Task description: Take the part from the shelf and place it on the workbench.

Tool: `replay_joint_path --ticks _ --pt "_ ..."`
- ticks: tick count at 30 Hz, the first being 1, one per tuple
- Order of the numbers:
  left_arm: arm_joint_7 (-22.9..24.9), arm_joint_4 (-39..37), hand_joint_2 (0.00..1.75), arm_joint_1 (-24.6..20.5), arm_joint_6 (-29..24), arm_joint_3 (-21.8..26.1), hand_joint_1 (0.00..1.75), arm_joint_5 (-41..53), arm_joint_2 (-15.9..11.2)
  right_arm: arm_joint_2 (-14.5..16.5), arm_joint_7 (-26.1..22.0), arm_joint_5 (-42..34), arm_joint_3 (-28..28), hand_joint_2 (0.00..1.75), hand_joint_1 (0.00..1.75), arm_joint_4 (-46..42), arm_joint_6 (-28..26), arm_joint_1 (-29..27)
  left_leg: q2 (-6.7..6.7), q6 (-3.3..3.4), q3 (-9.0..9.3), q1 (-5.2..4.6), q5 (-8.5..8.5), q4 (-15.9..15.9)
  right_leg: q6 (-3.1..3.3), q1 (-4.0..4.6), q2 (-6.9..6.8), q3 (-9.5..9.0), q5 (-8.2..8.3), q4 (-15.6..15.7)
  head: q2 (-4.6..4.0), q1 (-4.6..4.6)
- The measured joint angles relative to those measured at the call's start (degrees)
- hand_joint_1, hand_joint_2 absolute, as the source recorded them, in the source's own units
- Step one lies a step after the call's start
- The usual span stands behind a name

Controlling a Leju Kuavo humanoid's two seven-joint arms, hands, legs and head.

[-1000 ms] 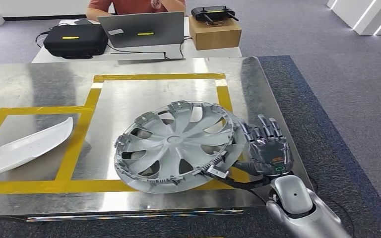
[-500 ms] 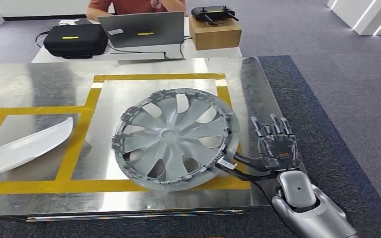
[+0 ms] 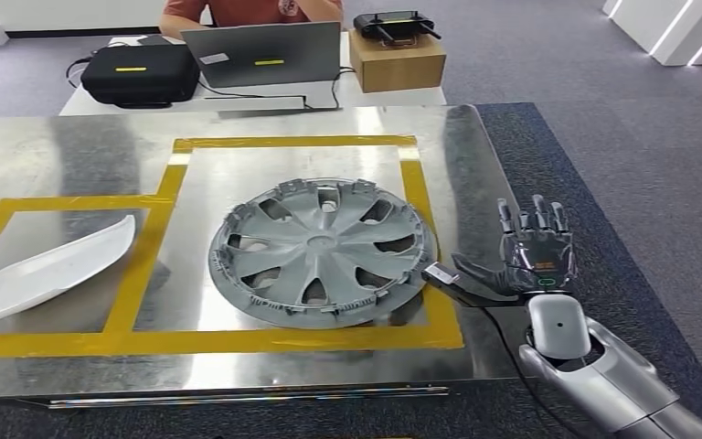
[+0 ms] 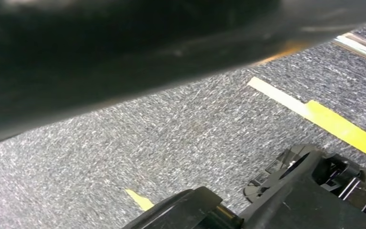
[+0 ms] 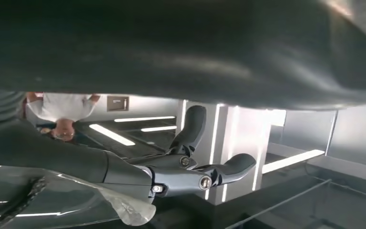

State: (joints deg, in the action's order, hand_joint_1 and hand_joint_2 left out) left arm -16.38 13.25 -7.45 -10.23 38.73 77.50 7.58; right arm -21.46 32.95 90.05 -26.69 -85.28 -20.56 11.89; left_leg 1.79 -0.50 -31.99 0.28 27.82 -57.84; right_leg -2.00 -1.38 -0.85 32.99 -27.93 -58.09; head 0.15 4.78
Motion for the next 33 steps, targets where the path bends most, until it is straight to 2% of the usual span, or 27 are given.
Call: replay_joint_path --ticks 8,16,19,22,26,28,31,32,33 --pt "0.0 0.0 0.00 -0.1 0.3 0.2 0.00 0.2 0.0 -4.9 6.0 0.0 -8.0 0.00 0.00 1.4 3.8 5.4 0.00 0.02 -0.01 -0.02 -0.01 0.0 -0.05 -0.02 0.02 0.00 0.03 0.0 0.00 -0.01" --pt "0.0 0.0 0.00 -0.2 0.5 0.2 0.00 0.4 0.0 -9.6 7.0 0.0 -12.7 0.00 0.00 1.4 5.8 10.2 0.00 0.05 -0.03 -0.05 -0.02 -0.1 -0.10 -0.04 0.01 0.00 0.06 0.0 0.00 0.01" --pt "-0.2 0.0 0.00 -0.2 0.5 0.2 0.00 0.5 0.0 -10.0 7.0 0.0 -12.7 0.00 0.00 0.2 2.7 10.1 0.00 0.05 -0.04 -0.05 -0.02 -0.1 -0.13 -0.05 0.01 0.00 0.08 0.0 0.00 0.01" --pt "-0.4 0.0 0.00 -0.1 0.5 0.5 0.00 0.6 0.1 -9.5 6.0 0.0 -10.9 0.00 0.00 -4.0 -4.0 8.6 -0.01 0.05 -0.05 -0.04 -0.02 -0.1 -0.13 -0.04 -0.01 0.00 0.08 0.0 0.00 0.00" --pt "-0.5 0.0 0.00 -0.1 0.5 1.1 0.00 0.6 0.2 -6.8 -0.5 0.0 -6.0 0.00 0.00 -10.6 -9.0 4.8 -0.02 0.07 -0.06 -0.03 -0.01 -0.1 -0.14 -0.03 -0.04 0.01 0.05 0.0 0.00 -0.01" --pt "-0.6 0.0 0.00 0.0 0.5 1.3 0.00 0.9 0.3 -3.3 -9.0 0.0 -2.2 0.00 0.00 -13.0 -11.4 2.3 -0.05 0.06 -0.09 0.01 -0.01 0.0 -0.13 0.01 -0.06 0.00 0.03 0.0 0.00 0.03" --pt "-0.8 0.0 0.00 0.1 0.5 1.9 0.00 1.6 0.5 6.6 -28.5 0.0 5.3 0.00 0.00 -16.3 -15.9 -3.0 -0.06 0.07 -0.10 0.05 0.00 0.0 -0.12 0.07 -0.05 0.03 0.01 0.0 0.00 0.00" --pt "-0.9 0.0 0.00 0.1 0.5 2.2 0.00 1.8 0.6 10.1 -33.3 0.0 7.2 0.00 0.00 -17.6 -16.9 -4.7 -0.06 0.08 -0.10 0.06 0.00 0.0 -0.11 0.08 -0.08 0.03 0.00 0.0 0.00 -0.03" --pt "-1.0 0.0 0.00 0.1 0.6 2.4 0.00 2.0 0.7 13.1 -36.2 0.0 8.5 0.00 0.00 -18.9 -17.5 -6.1 -0.08 0.08 -0.11 0.07 0.00 0.0 -0.10 0.08 -0.12 0.04 -0.02 0.0 0.00 -0.01"
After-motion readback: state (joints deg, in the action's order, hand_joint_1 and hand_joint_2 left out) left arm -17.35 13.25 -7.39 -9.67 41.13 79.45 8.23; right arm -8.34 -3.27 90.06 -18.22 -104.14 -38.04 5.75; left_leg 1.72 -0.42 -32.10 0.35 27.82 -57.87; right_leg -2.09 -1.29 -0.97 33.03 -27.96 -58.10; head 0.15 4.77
